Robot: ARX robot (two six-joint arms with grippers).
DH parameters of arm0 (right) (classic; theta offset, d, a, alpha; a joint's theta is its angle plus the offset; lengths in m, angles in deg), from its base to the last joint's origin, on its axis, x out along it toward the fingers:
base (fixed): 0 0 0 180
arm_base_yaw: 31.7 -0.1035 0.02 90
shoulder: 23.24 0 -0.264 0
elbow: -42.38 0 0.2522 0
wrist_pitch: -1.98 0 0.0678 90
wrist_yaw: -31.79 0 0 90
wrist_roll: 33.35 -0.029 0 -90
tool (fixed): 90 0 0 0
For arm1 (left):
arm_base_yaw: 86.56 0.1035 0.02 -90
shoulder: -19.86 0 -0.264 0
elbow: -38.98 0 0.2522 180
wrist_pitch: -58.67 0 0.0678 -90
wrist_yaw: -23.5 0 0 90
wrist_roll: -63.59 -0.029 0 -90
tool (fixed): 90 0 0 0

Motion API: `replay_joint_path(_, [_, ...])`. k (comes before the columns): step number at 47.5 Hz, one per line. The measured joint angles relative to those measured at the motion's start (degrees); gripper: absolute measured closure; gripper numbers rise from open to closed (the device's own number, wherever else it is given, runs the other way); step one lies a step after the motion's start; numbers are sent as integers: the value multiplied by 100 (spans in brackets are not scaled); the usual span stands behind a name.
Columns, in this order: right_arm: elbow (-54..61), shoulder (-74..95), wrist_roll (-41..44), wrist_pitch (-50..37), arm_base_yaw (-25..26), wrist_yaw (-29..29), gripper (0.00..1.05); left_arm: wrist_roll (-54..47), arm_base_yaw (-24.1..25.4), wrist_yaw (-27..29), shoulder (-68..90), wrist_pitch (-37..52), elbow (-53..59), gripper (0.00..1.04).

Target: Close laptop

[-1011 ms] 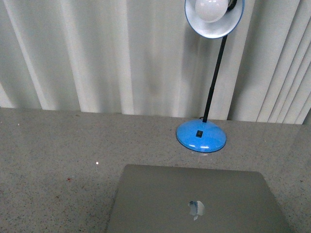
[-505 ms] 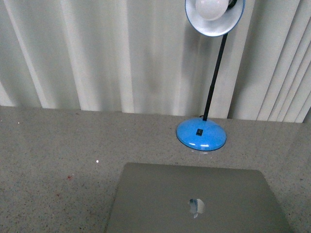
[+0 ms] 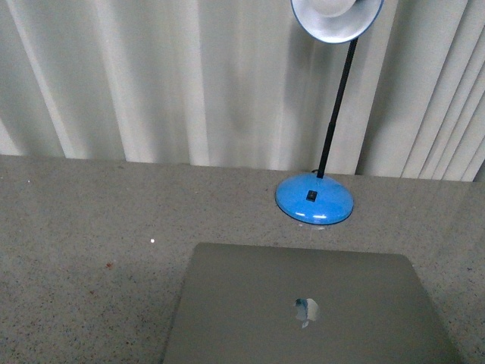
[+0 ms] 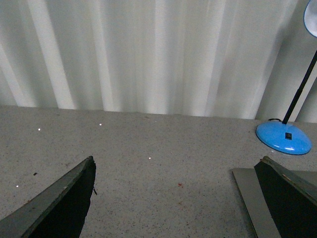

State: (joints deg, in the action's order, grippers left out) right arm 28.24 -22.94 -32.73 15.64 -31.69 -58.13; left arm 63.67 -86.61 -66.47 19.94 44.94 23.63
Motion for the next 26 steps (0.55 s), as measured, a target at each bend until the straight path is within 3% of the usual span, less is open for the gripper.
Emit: replay_joint_path(26, [0,0,0,0,0,0,7,0,0,0,0,0,-2,7])
